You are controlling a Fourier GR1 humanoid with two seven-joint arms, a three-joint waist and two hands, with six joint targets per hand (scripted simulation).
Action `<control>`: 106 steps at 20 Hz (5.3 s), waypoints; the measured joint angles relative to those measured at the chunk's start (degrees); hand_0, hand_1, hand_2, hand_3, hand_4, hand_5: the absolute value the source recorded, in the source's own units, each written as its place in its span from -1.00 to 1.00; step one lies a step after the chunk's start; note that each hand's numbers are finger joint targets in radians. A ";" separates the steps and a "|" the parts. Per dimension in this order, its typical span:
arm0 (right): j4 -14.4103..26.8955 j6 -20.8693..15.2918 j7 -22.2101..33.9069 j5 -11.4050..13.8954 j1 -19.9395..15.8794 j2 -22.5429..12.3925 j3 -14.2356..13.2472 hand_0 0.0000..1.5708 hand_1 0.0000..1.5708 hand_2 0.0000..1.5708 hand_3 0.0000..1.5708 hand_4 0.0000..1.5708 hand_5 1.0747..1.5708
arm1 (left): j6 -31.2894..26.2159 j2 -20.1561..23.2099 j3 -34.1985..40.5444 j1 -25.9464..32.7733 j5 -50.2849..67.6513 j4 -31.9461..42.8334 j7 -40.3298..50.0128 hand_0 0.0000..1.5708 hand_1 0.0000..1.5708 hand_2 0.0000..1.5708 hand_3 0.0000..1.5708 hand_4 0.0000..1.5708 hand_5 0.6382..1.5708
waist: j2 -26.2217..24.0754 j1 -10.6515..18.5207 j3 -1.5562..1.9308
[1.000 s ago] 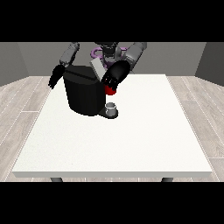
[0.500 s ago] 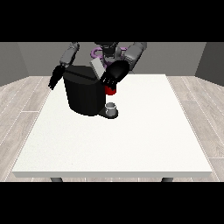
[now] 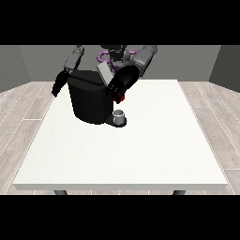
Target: Insert the coffee pod into the coffee machine and close the lid
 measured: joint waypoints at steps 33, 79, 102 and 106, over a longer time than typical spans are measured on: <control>7.98 2.46 -6.17 -5.15 22.39 -0.61 -5.75 -1.00 -1.00 -1.00 -1.00 -1.00 1.00 | -3.81 -27.95 16.72 35.29 27.40 -1.76 -2.83 -1.00 -1.00 -1.00 -1.00 -0.59 1.00 | -34.62 22.08 -0.31; 12.94 12.88 2.60 -13.15 -6.10 -3.80 -5.08 -1.00 -1.00 -1.00 -1.00 -0.91 1.00 | -4.05 -27.64 4.81 61.49 45.66 -42.77 9.31 -1.00 -1.00 -1.00 -1.00 -0.58 1.00 | -22.89 28.44 -0.35; 15.20 10.18 8.69 -7.53 -17.98 -5.83 -2.28 -1.00 -1.00 -1.00 -1.00 -1.00 1.00 | -1.38 -26.65 2.45 60.58 44.73 -44.85 10.10 -1.00 -1.00 -1.00 -1.00 -0.59 1.00 | -17.16 30.09 0.33; 13.61 8.56 12.17 -5.25 -18.07 -7.08 -1.53 -1.00 -1.00 -1.00 -1.00 -0.74 1.00 | -2.32 -26.48 1.93 59.24 45.15 -45.14 10.67 -1.00 -1.00 -1.00 -1.00 -0.51 1.00 | -16.66 31.69 0.60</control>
